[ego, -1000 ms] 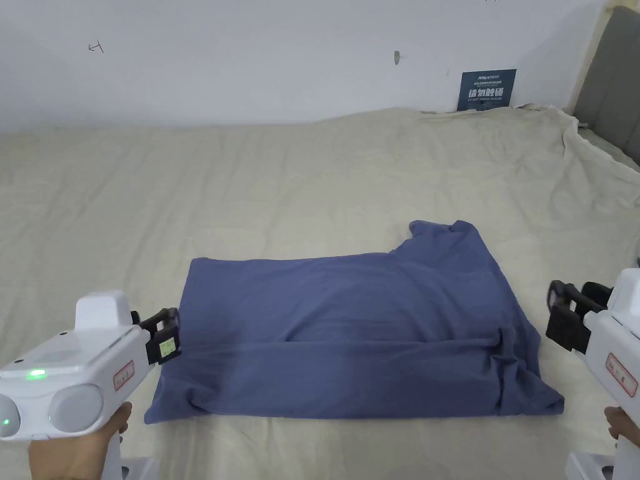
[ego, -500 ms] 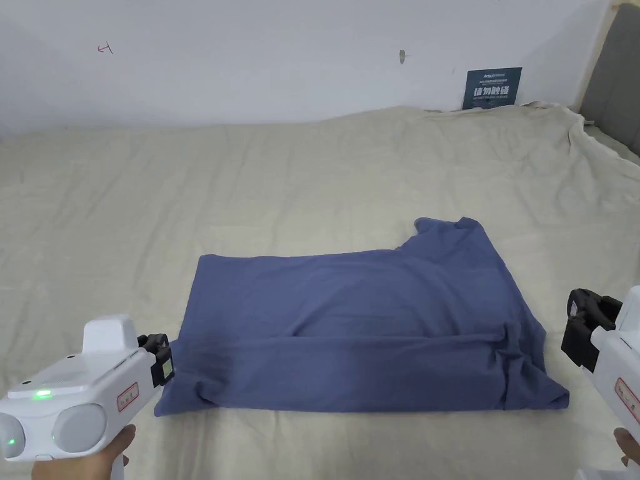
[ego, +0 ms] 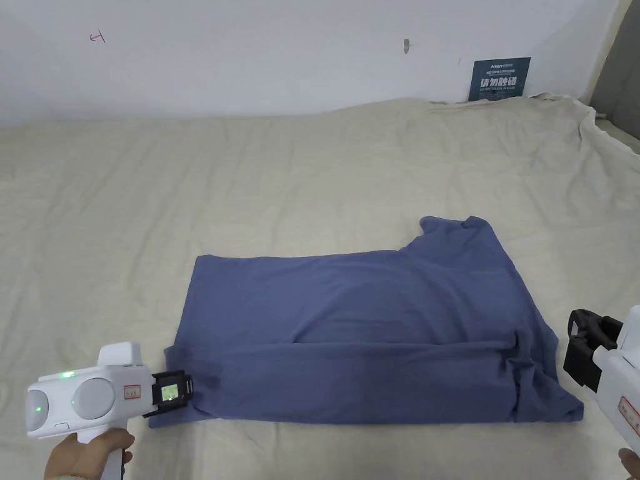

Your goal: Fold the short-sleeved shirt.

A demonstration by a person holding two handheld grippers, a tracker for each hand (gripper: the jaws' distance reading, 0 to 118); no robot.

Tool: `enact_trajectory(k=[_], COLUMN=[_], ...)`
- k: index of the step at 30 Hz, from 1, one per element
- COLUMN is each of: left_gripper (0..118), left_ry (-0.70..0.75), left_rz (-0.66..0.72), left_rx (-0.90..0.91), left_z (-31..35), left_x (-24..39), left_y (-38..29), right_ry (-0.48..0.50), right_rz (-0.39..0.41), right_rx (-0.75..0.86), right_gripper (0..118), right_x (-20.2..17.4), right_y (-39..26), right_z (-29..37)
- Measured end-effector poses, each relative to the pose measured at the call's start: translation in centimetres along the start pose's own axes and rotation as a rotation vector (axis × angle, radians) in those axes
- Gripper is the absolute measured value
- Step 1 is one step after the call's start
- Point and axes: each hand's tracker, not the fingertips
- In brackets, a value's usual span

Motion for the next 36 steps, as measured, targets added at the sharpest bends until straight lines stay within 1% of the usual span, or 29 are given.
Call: enact_trajectory(k=[4, 5, 6, 7, 8, 9, 10, 11, 13, 14, 15, 17, 19, 20, 21, 23, 24, 25, 27, 29, 30, 32, 33, 34, 35, 36], left_gripper=[94, 92, 86, 79, 67, 53, 53, 49, 13, 6, 6, 5, 5, 5, 5, 5, 5, 5, 5, 5, 5, 5, 5, 5, 5, 5], left_ry=[0.016, 0.014, 0.017, 0.023, 0.025, 0.003, 0.024, 0.028, 0.002, -0.047, -0.032, -0.015, -0.023, -0.034, -0.041, -0.042, -0.041, -0.042, -0.05, -0.052, -0.051, -0.049, -0.048, -0.048, -0.048, -0.049], left_rz=[0.011, 0.004, -0.01, -0.02, -0.034, -0.047, -0.052, -0.064, -0.099, -0.086, -0.077, -0.114, -0.12, -0.125, -0.128, -0.145, -0.15, -0.15, -0.142, -0.135, -0.134, -0.131, -0.129, -0.128, -0.124, -0.12], left_rx=[-0.03, -0.041, -0.054, -0.066, -0.084, -0.101, -0.085, -0.079, -0.069, -0.056, -0.057, -0.019, 0.003, 0.025, 0.031, 0.045, 0.051, 0.051, 0.056, 0.053, 0.052, 0.047, 0.043, 0.041, 0.039, 0.037], left_z=[-1.5, -1.9, -2.3, -2.8, -3.3, -3.7, -3.5, -3.1, -2.7, -2.3, -2.1, -1.3, -0.4, 0.2, 0.7, 1.5, 1.7, 1.8, 1.6, 1.6, 1.5, 1.3, 1.2, 1.3, 1.2, 1.1], left_x=[-0.6, -0.7, -0.7, -0.6, -0.5, -0.4, 0.0, 0.3, 0.6, 0.7, 0.9, 1.5, 1.4, 1.4, 1.5, 1.7, 1.7, 1.7, 1.4, 1.4, 1.3, 1.2, 1.2, 1.2, 1.1, 1.0], left_y=[-1.2, -1.4, -1.6, -1.7, -1.9, -2.0, -2.1, -2.0, -1.8, -1.7, -1.5, -1.4, -1.1, -0.9, -0.8, -0.4, -0.3, -0.2, 0.0, 0.0, 0.0, -0.2, -0.3, -0.4, -0.5, -0.7], right_ry=[-0.004, -0.005, -0.006, -0.004, -0.002, -0.003, -0.004, -0.005, -0.006, -0.004, 0.0, 0.004, 0.008, 0.004, 0.0, -0.009, -0.008, -0.007, -0.019, -0.024, -0.02, -0.018, -0.024, -0.027, -0.021, 0.003], right_rz=[-0.008, -0.009, -0.01, -0.012, -0.016, -0.019, -0.019, -0.019, -0.024, -0.031, -0.043, -0.066, -0.079, -0.093, -0.108, -0.109, -0.095, -0.094, -0.067, -0.05, -0.063, -0.056, -0.048, -0.041, -0.037, -0.046], right_rx=[-0.023, -0.029, -0.037, -0.044, -0.049, -0.055, -0.058, -0.064, -0.079, -0.096, -0.121, -0.185, -0.248, -0.268, -0.283, -0.352, -0.386, -0.385, -0.417, -0.486, -0.49, -0.512, -0.531, -0.546, -0.546, -0.562], right_gripper=[0, 0, 0, 0, 0, 0, 0, 0, 0, 0, 0, 0, 1, 5, 23, 66, 83, 88, 88, 87, 86, 82, 82, 75, 63, 37], right_x=[0.0, 0.0, 0.0, -0.1, -0.1, -0.1, -0.1, -0.2, 0.0, 0.1, 0.4, 1.0, 1.8, 2.1, 2.5, 3.1, 3.4, 3.5, 3.7, 3.8, 3.9, 3.8, 3.8, 3.8, 3.9, 4.1], right_y=[-0.3, -0.4, -0.5, -0.7, -0.8, -1.0, -1.1, -1.1, -1.4, -1.6, -2.0, -2.7, -3.5, -4.0, -4.4, -5.4, -5.9, -6.3, -7.4, -8.1, -8.4, -9.0, -9.3, -9.5, -9.8, -10.1], right_z=[-0.8, -1.0, -1.3, -1.4, -1.6, -1.7, -1.7, -1.6, -1.8, -2.0, -2.3, -3.1, -4.0, -4.4, -4.9, -6.2, -7.0, -7.6, -9.2, -10.8, -11.5, -12.5, -12.9, -13.3, -13.3, -13.4])
